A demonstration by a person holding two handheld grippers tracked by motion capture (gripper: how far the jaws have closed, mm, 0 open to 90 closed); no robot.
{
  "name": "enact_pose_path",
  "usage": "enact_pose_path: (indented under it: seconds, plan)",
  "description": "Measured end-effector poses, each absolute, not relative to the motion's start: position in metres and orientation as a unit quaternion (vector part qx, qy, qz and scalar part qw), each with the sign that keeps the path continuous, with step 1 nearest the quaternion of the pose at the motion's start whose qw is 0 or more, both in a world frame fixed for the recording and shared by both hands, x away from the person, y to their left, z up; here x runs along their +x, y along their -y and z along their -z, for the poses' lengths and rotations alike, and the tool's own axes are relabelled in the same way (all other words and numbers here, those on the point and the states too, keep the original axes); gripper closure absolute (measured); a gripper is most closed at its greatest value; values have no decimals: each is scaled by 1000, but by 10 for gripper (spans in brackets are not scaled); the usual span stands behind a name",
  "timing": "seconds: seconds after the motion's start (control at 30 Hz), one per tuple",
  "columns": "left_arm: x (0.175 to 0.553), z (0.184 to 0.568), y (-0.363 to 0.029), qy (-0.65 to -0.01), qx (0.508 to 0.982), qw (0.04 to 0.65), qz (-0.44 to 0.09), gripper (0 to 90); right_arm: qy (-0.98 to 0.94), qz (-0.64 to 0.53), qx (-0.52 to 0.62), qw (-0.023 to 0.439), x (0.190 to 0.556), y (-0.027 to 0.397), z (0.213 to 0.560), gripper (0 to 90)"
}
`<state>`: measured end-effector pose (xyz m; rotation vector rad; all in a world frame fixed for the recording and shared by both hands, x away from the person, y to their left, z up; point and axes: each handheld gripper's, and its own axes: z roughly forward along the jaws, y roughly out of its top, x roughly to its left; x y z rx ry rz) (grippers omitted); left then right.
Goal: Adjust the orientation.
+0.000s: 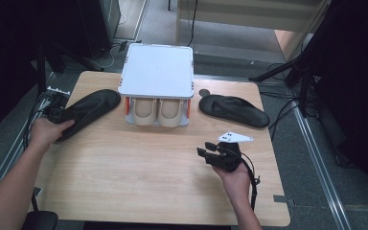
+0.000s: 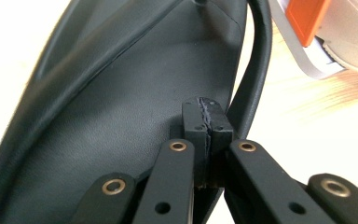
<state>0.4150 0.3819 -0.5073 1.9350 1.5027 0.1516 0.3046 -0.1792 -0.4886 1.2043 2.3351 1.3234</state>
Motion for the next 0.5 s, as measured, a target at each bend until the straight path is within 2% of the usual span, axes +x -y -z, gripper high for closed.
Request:
enact_pose_path:
  seconds: [0.13,0.5]
  plan:
    - [413,505,-373,-578,746,325,-62,900,-790,-450,404,101,307,177,488,572]
    - [406,508,-347,-578,740,341,-53,900,-795,-450,395,98,311,171,486,575]
